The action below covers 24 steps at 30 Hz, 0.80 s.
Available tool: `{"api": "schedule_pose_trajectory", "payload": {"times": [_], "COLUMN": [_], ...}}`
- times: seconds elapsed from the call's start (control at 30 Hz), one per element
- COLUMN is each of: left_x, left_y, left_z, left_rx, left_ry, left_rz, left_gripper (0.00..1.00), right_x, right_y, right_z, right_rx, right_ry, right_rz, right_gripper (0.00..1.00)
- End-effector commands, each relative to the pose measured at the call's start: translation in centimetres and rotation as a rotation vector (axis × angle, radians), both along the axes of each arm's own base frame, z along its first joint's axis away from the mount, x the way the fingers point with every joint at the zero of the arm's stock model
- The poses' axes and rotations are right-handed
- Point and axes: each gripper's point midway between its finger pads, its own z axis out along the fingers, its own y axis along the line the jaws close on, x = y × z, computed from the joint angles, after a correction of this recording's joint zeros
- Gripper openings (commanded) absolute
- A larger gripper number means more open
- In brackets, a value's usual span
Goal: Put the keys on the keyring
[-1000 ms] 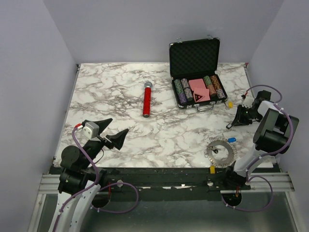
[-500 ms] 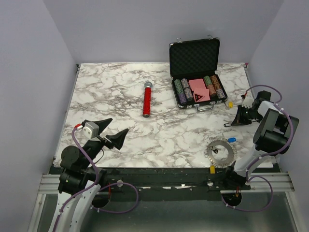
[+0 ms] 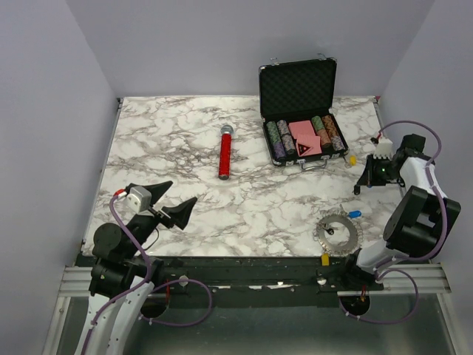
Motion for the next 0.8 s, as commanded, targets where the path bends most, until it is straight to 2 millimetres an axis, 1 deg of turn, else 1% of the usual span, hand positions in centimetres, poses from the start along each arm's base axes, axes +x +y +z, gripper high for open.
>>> {"api": "schedule_pose_trajectory", "payload": {"times": [0.0,0.17,0.27,0.37,0.5,0.57,0.67,0.73,0.77], "left_x": [-0.5,-1.5,-2.2,-3.4,-4.1,-4.4,-5.1,-6.0,-5.9], "left_y": [-1.0,-3.0,-4.6,-6.2,-7.7,-8.6,-10.5,-12.2,-12.8], "left_z": [0.2,0.2,0.2,0.4,0.4,0.5,0.5,0.0,-0.2], "left_rx": [-0.01,-0.012,-0.016,-0.045,-0.075,-0.08,-0.069,-0.047,-0.042], "left_ry": [-0.006,-0.005,-0.004,0.024,0.063,0.063,0.063,0.072,0.068], "left_rz": [-0.065,-0.206,-0.326,-0.47,-0.575,-0.586,-0.607,-0.634,-0.629], "left_gripper": [0.99,0.99,0.99,0.99,0.99,0.99,0.99,0.99,0.99], "right_x": [-1.1,-2.2,-3.3,-5.0,-7.9,-8.8,-10.5,-11.4,-12.1], "right_y": [1.9,4.1,6.1,8.6,12.0,13.6,16.1,17.9,18.9], "right_z": [3.1,6.4,8.5,10.2,11.6,11.8,12.2,12.8,13.3], "right_rx": [0.041,0.065,0.107,0.167,0.224,0.235,0.233,0.262,0.274], "right_ry": [-0.067,-0.17,-0.238,-0.307,-0.388,-0.413,-0.472,-0.526,-0.553], "right_rz": [0.145,0.307,0.433,0.568,0.765,0.822,0.939,1.006,1.052], "right_gripper": [0.0,0.0,0.0,0.0,0.0,0.0,0.0,0.0,0.0]}}
